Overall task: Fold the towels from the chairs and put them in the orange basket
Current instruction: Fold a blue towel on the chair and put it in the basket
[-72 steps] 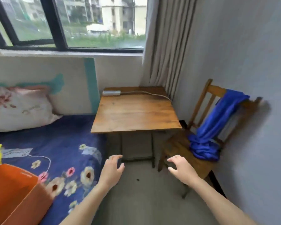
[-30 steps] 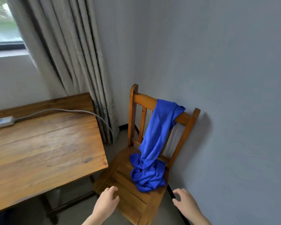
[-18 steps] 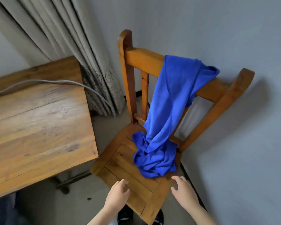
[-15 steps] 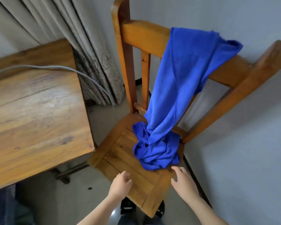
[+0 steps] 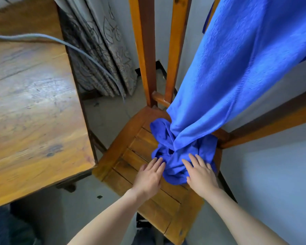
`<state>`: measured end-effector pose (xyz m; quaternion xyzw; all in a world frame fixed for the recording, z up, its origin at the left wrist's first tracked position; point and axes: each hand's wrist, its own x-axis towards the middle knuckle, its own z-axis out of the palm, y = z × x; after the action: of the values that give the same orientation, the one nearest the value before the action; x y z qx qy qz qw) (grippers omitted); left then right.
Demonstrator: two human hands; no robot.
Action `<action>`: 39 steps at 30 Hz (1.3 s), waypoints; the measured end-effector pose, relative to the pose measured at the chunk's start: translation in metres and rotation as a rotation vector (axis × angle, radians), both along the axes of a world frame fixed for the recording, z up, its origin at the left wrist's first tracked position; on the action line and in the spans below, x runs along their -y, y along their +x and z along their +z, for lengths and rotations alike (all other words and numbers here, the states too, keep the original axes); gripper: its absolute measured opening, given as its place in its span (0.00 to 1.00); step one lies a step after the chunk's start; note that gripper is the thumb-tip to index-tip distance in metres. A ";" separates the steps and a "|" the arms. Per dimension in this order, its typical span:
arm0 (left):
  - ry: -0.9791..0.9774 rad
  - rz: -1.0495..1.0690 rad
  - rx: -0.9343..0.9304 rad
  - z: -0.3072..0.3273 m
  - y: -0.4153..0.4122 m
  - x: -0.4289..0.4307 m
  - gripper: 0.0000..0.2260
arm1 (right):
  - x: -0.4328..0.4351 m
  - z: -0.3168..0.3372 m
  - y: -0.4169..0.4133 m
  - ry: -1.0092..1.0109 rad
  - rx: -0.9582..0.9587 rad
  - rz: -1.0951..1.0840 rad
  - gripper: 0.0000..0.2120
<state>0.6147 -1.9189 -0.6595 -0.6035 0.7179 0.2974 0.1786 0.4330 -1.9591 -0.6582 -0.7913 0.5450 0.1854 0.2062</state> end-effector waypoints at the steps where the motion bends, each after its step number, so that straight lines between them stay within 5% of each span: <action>1: 0.025 -0.011 0.002 -0.004 -0.001 0.003 0.32 | 0.001 -0.002 0.000 0.043 0.018 -0.034 0.33; 9: 0.182 0.207 0.026 -0.029 -0.005 -0.007 0.27 | -0.026 -0.009 -0.005 0.234 0.054 -0.062 0.32; 13: 0.001 0.232 0.007 -0.028 -0.008 -0.019 0.14 | -0.039 -0.006 -0.003 0.311 0.095 -0.141 0.33; 17: -0.264 0.130 -0.072 -0.014 -0.012 -0.030 0.11 | -0.054 -0.002 -0.006 0.334 0.121 -0.163 0.33; 22: -0.544 -0.109 -0.309 0.021 -0.016 -0.069 0.07 | -0.076 0.023 -0.010 0.210 0.097 -0.107 0.37; 25: -0.598 -0.186 -0.404 0.048 -0.016 -0.087 0.06 | -0.081 0.047 -0.009 0.060 0.137 -0.094 0.48; 32: -0.524 -0.149 -0.504 0.145 0.001 -0.085 0.02 | -0.089 0.119 -0.012 -0.039 0.092 0.006 0.25; 37: -0.250 0.181 -0.616 0.211 0.027 -0.074 0.14 | -0.084 0.179 -0.017 -0.004 0.100 -0.052 0.12; 39: -0.151 0.255 -0.647 0.231 0.035 -0.073 0.08 | -0.085 0.194 -0.023 0.032 0.101 -0.068 0.13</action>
<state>0.6495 -1.8463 -0.4281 -0.5741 0.6763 0.4391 -0.1417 0.4097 -1.8738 -0.4641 -0.7772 0.5575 0.1469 0.2522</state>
